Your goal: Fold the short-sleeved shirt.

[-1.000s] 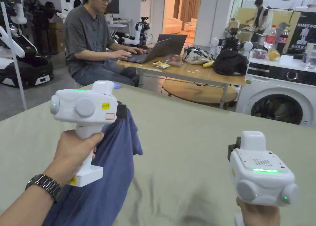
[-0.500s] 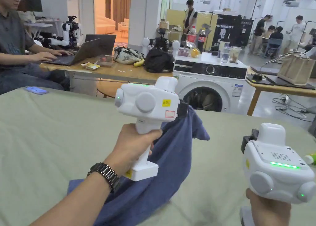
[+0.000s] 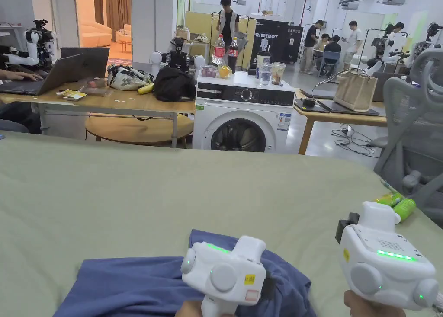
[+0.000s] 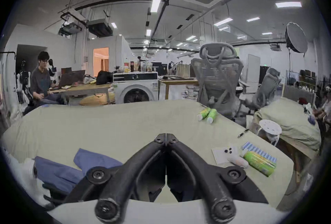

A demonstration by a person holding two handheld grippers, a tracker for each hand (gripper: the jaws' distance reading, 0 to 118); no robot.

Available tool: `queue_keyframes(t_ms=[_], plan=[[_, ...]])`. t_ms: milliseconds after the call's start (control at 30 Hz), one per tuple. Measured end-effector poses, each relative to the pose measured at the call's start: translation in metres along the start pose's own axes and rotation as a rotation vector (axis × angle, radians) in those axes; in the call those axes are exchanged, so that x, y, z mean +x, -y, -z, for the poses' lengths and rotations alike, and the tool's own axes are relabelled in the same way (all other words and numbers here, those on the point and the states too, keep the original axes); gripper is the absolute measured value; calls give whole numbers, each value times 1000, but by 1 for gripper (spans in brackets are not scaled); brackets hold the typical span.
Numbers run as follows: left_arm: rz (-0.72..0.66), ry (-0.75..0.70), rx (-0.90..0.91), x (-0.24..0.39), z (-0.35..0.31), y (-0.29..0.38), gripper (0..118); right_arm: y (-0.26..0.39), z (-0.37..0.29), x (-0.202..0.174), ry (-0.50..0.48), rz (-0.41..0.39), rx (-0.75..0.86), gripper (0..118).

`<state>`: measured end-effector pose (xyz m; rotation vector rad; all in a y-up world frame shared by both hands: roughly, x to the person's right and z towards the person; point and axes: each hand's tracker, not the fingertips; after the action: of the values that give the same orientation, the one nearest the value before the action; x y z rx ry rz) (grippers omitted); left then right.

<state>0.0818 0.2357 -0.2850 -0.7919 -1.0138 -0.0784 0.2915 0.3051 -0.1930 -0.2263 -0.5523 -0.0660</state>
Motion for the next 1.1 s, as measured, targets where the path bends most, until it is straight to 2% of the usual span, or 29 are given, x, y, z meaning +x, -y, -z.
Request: queue_keyframes(t_ms=[33,67,100,133,233,433,467,533,567,767,833,900,933,1067,1100], plan=[[-16,11,7,-1,-2,5,5,2,1,-3,-6,-4,-5,0],[-27,22,3,-2,-6,8,15,3,2,-7,-14,-8,-10,0],[-34,23,5,-3,-11,10,39,4,0,-11,-25,-10,-13,0],[-38,23,16,-5,-18,12,49,4,0,-16,-36,-13,-12,0],[-33,-44,116,-14,-49,11,58,2,-2,-30,-73,-36,2,0],[-70,-314,314,-54,-119,13,57,-1,-8,-64,-137,-81,38,0],[-75,-355,333,-61,-128,16,50,0,-9,-69,-146,-78,38,0],[-76,-455,328,-79,-143,21,7,2,-9,-79,-170,-65,39,0],[-85,-500,319,-86,-149,23,0,3,-8,-85,-173,-65,37,0],[-212,-626,282,-160,-198,28,0,7,0,-111,-221,-72,3,0],[-313,-593,259,-192,-213,27,0,8,1,-113,-246,-43,-9,0],[-387,-546,186,-229,-211,24,0,8,8,-119,-238,-61,-8,0],[-435,-548,87,-244,-206,22,0,7,11,-121,-239,-80,-18,0],[-496,-549,11,-289,-184,24,0,8,13,-124,-248,-84,-35,0],[-530,-531,-24,-299,-178,23,13,8,14,-123,-248,-92,-37,0]])
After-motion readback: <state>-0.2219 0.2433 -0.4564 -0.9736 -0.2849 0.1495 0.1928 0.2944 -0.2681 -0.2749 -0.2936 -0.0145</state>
